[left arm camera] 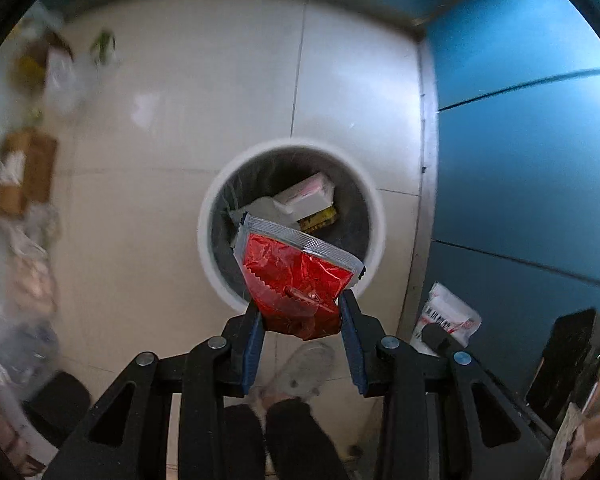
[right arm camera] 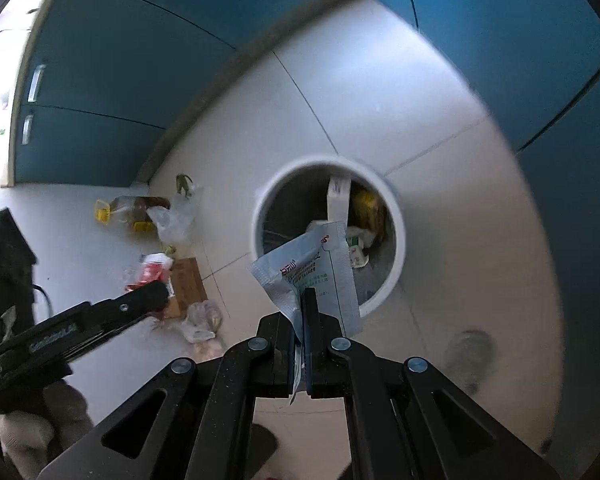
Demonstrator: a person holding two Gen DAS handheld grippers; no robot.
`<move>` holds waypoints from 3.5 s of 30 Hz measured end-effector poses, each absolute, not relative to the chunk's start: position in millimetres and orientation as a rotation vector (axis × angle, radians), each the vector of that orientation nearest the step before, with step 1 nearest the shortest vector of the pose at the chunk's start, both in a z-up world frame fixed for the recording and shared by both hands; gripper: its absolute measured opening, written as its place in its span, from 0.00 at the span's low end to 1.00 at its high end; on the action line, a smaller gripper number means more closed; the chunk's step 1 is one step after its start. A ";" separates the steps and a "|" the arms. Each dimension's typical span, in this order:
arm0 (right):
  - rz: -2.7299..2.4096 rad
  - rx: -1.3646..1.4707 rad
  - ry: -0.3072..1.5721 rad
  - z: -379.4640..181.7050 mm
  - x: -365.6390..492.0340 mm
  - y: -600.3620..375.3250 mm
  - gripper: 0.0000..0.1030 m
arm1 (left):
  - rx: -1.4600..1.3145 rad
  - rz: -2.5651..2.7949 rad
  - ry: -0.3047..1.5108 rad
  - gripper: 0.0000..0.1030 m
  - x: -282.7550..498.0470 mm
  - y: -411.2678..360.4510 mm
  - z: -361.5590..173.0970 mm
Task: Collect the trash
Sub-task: 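Open the left tool over the bin while the right tool releases the sachet, then move both tools back toward the counter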
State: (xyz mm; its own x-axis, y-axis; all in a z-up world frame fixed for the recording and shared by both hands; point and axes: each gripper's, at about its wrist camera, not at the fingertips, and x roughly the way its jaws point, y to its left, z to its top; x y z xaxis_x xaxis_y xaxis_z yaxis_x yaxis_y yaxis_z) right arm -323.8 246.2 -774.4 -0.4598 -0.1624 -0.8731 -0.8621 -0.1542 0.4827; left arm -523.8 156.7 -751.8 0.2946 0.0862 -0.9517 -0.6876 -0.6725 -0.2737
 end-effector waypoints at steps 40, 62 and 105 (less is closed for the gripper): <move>1.653 -1.471 1.214 -845.8 -371.8 231.9 0.99 | -1.601 1.840 0.931 0.92 -543.9 102.1 -708.3; 1.734 -1.421 0.883 -510.5 -320.6 179.4 0.99 | -1.518 1.815 0.864 0.92 -471.6 48.1 -463.7; 1.046 -0.428 1.351 -289.6 238.0 52.0 0.93 | -0.585 1.382 1.090 1.00 -27.2 170.7 -256.4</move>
